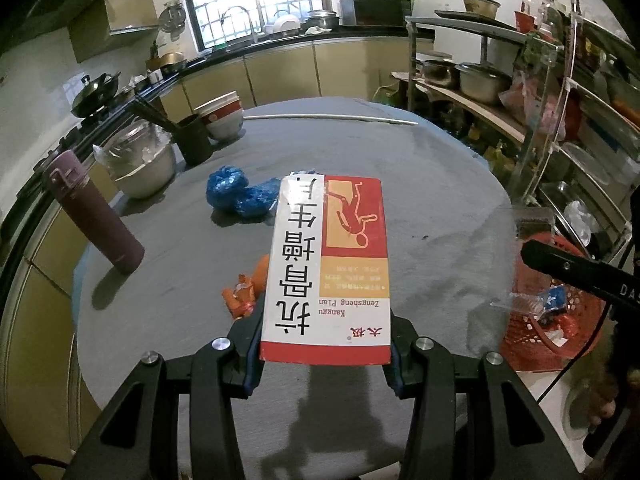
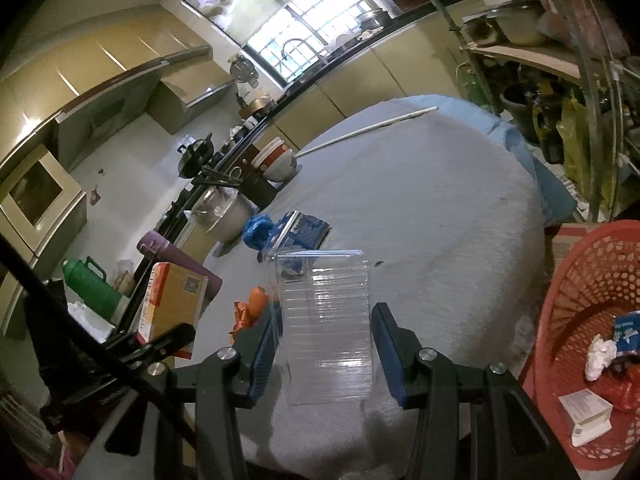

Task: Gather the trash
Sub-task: 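Lift the clear tray with the right tool while the left lifts the red-white box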

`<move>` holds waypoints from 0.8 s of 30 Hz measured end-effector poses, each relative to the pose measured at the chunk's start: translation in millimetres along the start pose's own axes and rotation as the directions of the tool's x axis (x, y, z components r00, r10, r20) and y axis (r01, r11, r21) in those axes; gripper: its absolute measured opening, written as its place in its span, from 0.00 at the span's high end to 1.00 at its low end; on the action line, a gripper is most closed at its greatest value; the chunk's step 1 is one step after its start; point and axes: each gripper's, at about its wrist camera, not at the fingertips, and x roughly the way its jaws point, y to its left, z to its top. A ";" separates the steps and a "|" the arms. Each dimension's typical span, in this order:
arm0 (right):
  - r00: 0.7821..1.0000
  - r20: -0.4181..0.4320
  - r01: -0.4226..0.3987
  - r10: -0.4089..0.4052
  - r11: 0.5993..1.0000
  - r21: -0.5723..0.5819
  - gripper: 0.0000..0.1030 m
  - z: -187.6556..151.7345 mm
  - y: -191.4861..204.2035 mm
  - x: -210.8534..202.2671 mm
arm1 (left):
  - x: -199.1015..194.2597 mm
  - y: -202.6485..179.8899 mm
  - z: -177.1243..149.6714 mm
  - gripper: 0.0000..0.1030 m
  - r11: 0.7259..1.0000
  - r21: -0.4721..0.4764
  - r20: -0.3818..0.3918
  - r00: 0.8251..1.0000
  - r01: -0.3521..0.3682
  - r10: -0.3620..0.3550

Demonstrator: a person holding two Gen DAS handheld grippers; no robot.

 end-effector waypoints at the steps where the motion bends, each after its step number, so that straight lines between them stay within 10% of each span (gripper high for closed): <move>1: 1.000 0.002 0.001 -0.001 1.000 0.003 0.52 -0.2 -1.0 -1.6 | -0.2 -2.1 0.6 0.52 1.000 0.004 0.002 1.000 0.000 0.000; 24: 0.998 0.059 0.019 -0.022 0.999 0.051 0.52 -5.3 -20.7 -42.4 | -10.0 -39.8 10.0 0.52 0.998 0.062 0.030 0.999 0.016 -0.018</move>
